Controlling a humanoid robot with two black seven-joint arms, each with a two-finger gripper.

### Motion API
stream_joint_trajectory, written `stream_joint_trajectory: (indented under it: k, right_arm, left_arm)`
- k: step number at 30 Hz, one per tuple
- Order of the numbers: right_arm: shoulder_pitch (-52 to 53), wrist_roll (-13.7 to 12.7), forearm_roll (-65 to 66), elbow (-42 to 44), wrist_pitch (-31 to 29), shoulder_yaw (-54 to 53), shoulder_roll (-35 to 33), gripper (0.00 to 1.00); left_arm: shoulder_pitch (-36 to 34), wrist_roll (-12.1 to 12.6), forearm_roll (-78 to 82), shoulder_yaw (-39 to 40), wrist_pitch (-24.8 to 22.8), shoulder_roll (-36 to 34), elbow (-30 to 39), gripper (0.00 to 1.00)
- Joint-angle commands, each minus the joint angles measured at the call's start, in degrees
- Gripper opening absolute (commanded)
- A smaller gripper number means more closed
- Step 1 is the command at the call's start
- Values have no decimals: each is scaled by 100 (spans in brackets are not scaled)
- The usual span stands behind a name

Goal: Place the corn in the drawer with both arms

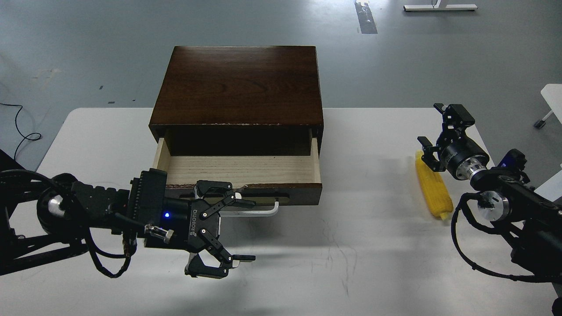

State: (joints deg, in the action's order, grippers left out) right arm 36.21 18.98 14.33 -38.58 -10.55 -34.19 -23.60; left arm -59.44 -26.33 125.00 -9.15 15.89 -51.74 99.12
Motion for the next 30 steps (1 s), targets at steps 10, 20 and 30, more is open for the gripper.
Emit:
stream_joint_trajectory:
  k: [10,20,30]
  right_arm:
    - [1,0,0,0,0,26,-5,100]
    - [36,0,0,-35,-18,26,-5,100]
    - [106,0,9,-88,-44,79,-92,100]
  left_arm:
    - [2,-167,0,194,1211,-398,81,99]
    - [-103,-167,-5557,1697,1211,-143,-261,99]
    - [-191,265,-10106,2910,-2359,295,-3596,99]
